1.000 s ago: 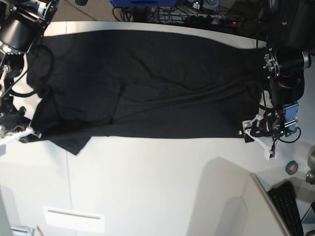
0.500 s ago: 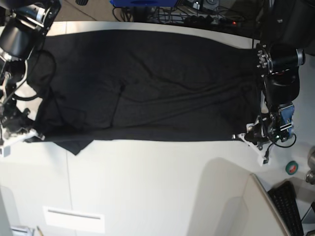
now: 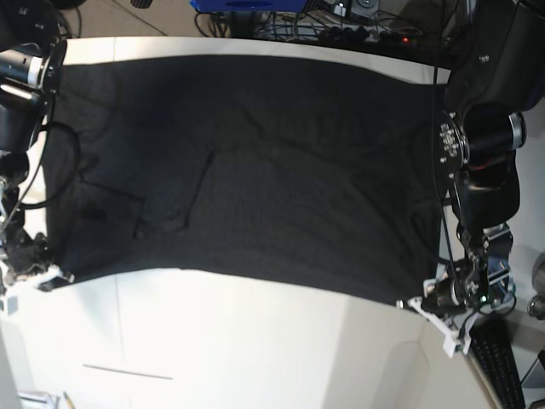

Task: Layout the t-shirt on the table in an organized manner, then fold the t-shirt properly
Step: 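Hold the shirt edges with both grippers and lift them over the body, then lay the lifted edge onto the shirt, folding it lengthwise in half, then release the right gripper and regrasp the folded shirt end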

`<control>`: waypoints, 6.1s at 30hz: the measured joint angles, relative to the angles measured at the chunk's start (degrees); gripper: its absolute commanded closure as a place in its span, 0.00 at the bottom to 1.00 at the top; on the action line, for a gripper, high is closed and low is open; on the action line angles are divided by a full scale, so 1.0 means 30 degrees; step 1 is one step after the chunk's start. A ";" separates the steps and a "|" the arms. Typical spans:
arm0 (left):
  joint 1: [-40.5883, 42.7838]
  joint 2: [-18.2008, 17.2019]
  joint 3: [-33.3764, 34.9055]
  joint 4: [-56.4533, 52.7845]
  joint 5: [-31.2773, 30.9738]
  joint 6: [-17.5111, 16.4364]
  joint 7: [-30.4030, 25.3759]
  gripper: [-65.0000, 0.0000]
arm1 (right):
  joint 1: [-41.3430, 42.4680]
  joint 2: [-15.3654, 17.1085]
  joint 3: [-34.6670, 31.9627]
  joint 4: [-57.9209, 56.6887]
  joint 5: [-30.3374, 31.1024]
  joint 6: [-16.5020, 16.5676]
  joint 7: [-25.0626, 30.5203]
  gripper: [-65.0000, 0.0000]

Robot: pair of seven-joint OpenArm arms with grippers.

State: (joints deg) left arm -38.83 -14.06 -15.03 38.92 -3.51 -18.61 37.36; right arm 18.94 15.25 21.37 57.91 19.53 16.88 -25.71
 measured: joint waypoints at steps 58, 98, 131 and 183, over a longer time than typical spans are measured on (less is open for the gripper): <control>1.1366 -0.0707 -0.2535 1.3449 -0.0189 -0.0219 0.5625 1.00 | -0.8561 0.0364 0.1064 0.6127 -0.0015 0.0007 -0.2419 1.00; 1.6458 -0.0561 -0.2601 1.8622 -0.0080 -0.0233 0.7635 1.00 | -1.2611 -0.1559 0.2164 0.9544 0.0073 0.0000 -0.4969 1.00; 1.7391 -0.0495 -0.6076 1.9810 -0.0015 -0.0211 0.7643 0.36 | -1.3661 -0.1683 0.2273 1.0564 0.0015 0.0000 -0.5166 0.61; 1.7391 0.0408 -0.9967 1.8316 -0.0240 -0.0233 0.7548 1.00 | -0.7016 -0.1333 0.0350 0.6761 0.0029 -0.0102 -0.4277 1.00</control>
State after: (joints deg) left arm 13.34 -12.84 -44.93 93.86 -4.23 -19.31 60.01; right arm -2.11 11.25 22.41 78.19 19.62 16.58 -38.54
